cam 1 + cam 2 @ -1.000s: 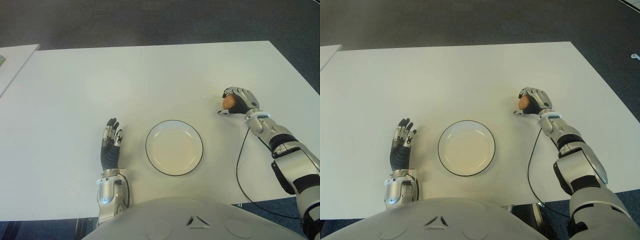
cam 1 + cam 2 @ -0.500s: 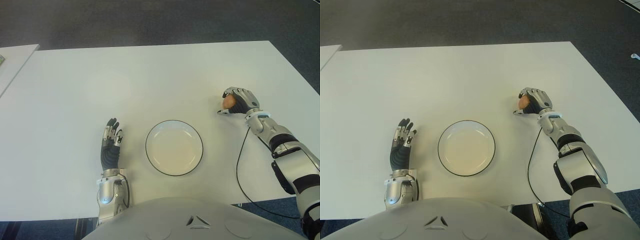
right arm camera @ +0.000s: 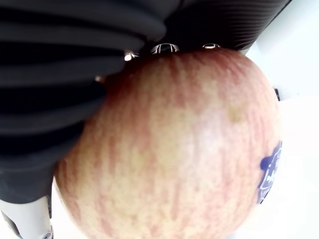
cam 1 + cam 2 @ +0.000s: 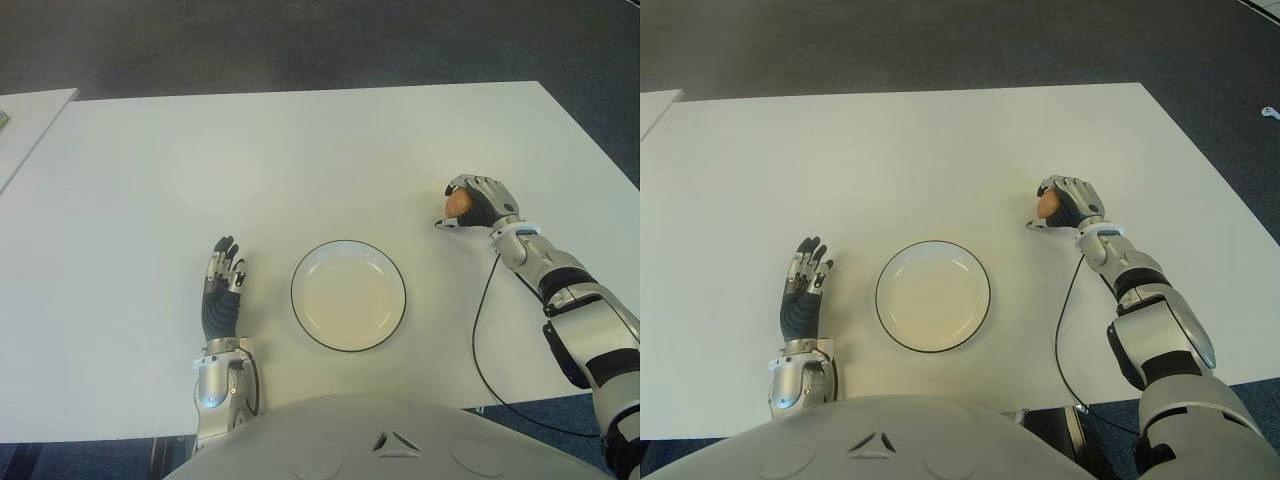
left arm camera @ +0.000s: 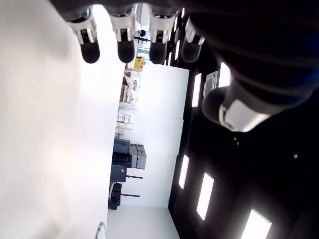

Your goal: Put the apples into the plate.

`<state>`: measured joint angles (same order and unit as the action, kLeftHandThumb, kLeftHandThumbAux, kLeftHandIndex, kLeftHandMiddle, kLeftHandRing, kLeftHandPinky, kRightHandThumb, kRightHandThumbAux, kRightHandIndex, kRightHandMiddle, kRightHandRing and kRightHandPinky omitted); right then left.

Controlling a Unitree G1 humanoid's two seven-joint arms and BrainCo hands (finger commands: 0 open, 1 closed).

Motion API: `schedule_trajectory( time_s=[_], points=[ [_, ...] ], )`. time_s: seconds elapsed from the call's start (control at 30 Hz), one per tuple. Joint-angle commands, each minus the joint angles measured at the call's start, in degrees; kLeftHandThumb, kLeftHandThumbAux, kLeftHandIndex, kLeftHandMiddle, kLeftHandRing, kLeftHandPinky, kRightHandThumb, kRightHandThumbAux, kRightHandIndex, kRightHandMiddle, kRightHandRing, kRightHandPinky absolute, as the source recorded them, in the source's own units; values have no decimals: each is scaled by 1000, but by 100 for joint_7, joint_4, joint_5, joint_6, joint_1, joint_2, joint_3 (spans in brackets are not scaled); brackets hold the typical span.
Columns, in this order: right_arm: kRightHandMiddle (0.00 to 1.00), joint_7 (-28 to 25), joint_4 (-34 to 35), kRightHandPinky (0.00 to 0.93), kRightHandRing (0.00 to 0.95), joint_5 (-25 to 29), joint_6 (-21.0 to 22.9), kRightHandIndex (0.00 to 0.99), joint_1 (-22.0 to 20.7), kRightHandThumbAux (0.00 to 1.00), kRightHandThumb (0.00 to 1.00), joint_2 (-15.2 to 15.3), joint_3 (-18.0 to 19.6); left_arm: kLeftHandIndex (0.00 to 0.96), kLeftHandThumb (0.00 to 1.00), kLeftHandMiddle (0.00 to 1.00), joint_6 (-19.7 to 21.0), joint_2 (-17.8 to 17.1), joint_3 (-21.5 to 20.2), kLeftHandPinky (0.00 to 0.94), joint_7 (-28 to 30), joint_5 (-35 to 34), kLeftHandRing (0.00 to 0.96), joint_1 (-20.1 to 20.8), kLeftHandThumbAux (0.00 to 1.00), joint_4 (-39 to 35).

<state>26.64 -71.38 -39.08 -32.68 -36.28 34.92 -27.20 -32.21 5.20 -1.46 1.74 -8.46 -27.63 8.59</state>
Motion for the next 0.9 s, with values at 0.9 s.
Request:
schedule_trajectory(
  time_s=[0.9],
  points=[
    [894, -182, -25, 844, 858, 16, -52, 440, 193, 717, 706, -55, -10, 19, 201, 0, 230, -52, -61, 0, 62, -27, 0, -200, 513, 294]
  ],
)
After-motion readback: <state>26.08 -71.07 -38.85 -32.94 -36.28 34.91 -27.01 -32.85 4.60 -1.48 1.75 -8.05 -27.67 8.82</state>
